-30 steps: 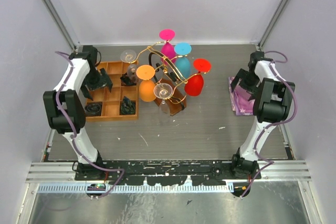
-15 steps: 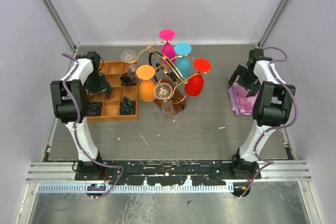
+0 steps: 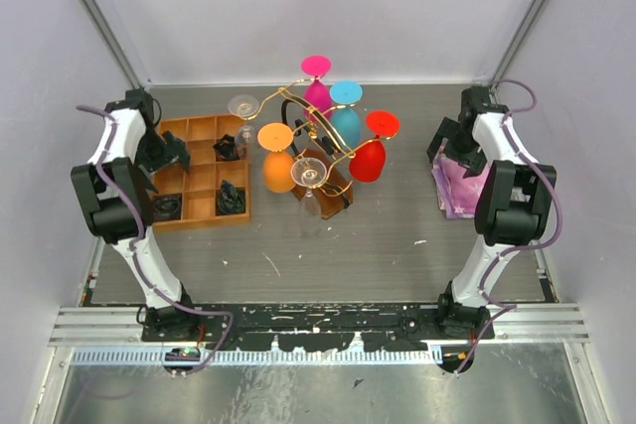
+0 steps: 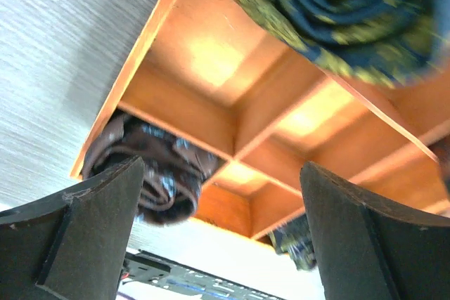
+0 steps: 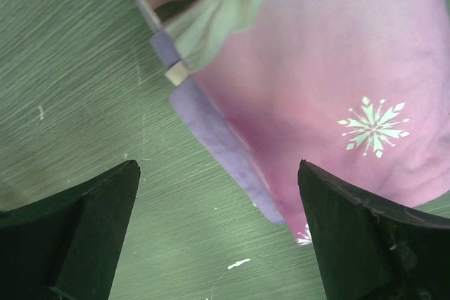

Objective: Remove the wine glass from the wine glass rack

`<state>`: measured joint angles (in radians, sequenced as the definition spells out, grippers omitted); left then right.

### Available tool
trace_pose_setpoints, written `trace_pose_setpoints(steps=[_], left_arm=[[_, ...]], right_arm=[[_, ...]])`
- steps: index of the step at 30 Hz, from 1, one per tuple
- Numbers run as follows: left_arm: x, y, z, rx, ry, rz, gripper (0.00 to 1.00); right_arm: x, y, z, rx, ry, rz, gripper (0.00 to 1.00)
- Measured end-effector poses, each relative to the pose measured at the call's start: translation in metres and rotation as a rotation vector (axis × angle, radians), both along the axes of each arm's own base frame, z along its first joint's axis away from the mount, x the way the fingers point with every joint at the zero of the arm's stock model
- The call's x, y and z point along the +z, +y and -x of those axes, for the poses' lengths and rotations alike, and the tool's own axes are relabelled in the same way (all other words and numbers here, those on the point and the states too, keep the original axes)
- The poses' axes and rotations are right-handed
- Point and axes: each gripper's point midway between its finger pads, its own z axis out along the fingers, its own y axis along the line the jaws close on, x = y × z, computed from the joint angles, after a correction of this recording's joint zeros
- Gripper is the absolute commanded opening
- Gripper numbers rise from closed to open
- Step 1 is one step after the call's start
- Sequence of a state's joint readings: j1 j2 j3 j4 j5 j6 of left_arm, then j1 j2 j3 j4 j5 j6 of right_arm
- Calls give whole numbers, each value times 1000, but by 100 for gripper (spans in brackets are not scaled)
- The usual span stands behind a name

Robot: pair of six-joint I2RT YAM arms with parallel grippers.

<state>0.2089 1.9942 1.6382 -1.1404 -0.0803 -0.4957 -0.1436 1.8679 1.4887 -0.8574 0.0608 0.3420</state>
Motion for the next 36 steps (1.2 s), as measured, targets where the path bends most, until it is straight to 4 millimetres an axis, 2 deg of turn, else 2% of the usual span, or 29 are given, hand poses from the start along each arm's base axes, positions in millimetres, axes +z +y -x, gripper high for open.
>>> trace_pose_setpoints(steps=[4, 7, 9, 12, 15, 17, 23, 31, 36], left_arm=[[53, -7, -3, -1, -158, -26, 99], [74, -22, 11, -27, -222, -27, 99], [69, -39, 31, -50, -197, 3, 99], [40, -61, 66, -85, -90, 50, 99], [20, -74, 92, -107, 5, 76, 99], [15, -80, 102, -122, 36, 85, 99], [9, -83, 102, -129, 58, 97, 99], [-15, -96, 102, -163, 133, 107, 99], [-28, -93, 98, -163, 174, 91, 99]], right_arm=[[9, 16, -2, 44, -18, 30, 100], [12, 27, -3, 74, -26, 36, 100], [12, 32, -3, 87, -26, 36, 100], [12, 34, -3, 94, -27, 37, 100], [13, 34, -3, 95, -28, 42, 100], [15, 34, -3, 96, -33, 42, 100], [21, 34, -2, 99, -50, 40, 100], [21, 35, 4, 107, -46, 38, 100], [21, 36, 4, 112, -48, 31, 100]])
